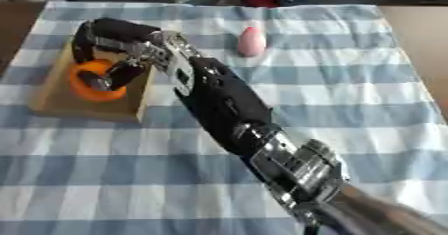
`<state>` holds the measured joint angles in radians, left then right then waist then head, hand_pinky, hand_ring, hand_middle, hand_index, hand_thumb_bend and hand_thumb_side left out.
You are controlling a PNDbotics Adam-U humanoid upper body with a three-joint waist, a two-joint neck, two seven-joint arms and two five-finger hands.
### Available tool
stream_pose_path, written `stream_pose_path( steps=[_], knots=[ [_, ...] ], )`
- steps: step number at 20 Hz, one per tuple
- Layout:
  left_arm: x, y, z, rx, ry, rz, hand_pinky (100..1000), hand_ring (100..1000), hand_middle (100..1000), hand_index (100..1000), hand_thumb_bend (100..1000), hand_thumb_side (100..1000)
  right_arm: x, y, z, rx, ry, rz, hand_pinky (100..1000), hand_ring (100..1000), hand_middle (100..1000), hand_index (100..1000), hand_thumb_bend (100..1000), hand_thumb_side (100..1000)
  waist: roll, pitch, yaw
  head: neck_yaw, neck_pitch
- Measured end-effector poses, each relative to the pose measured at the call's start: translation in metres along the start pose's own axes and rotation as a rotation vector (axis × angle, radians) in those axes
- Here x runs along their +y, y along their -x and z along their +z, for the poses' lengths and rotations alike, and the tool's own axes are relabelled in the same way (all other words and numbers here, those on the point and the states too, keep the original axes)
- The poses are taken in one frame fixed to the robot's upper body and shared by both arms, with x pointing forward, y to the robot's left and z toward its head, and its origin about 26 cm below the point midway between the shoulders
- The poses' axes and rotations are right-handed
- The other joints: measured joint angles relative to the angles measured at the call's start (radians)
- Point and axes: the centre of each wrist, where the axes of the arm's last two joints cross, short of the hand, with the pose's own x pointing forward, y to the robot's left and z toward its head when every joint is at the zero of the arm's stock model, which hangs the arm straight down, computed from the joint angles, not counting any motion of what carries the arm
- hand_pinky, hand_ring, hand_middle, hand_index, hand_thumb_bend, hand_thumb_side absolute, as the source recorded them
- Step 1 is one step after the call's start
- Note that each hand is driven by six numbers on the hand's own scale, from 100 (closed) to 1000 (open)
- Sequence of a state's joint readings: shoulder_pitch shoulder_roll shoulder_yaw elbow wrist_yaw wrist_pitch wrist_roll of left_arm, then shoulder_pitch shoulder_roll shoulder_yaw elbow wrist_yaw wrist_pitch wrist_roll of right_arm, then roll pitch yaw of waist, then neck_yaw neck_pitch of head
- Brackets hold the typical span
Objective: Pick up objects on the table and place them in the box.
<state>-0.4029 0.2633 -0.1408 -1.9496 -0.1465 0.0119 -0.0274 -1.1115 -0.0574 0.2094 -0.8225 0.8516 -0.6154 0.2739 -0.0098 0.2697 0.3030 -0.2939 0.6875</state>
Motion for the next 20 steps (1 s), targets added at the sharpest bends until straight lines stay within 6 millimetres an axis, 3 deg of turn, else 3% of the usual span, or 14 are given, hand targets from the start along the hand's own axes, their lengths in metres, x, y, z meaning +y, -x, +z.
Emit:
stream_pose_path(
  steps=[2,4,7,12,20],
  knots=[
    [-0.001,0.0,0.0,-0.002,0.003,0.002,513,552,520,676,379,100,0.004,0.0,0.0,0.001,-0.007,0.003,774,685,570,674,282,391,-0.001,0.0,0.001,0.0,-0.004],
    [-0.001,-0.001,-0.001,-0.003,0.004,0.003,513,551,520,677,386,100,0.006,-0.001,-0.002,-0.004,-0.019,0.013,782,706,617,694,348,412,-0.001,0.0,0.001,0.0,-0.004],
    [-0.001,-0.001,-0.001,-0.004,0.004,0.006,513,551,520,677,389,100,0.007,-0.001,-0.002,-0.013,-0.048,0.032,811,769,780,795,468,475,-0.001,0.001,-0.001,0.001,-0.009],
    [-0.001,-0.002,-0.001,-0.008,0.004,0.006,513,551,520,677,395,100,-0.002,-0.001,-0.003,-0.022,-0.059,0.046,818,781,812,817,482,473,0.0,0.001,-0.011,0.006,-0.013],
    [0.0,-0.002,-0.001,-0.006,0.003,0.006,512,550,520,677,397,100,-0.057,0.01,0.014,0.007,0.064,0.099,819,776,793,814,474,435,0.001,-0.001,-0.034,0.019,-0.013]
  ],
)
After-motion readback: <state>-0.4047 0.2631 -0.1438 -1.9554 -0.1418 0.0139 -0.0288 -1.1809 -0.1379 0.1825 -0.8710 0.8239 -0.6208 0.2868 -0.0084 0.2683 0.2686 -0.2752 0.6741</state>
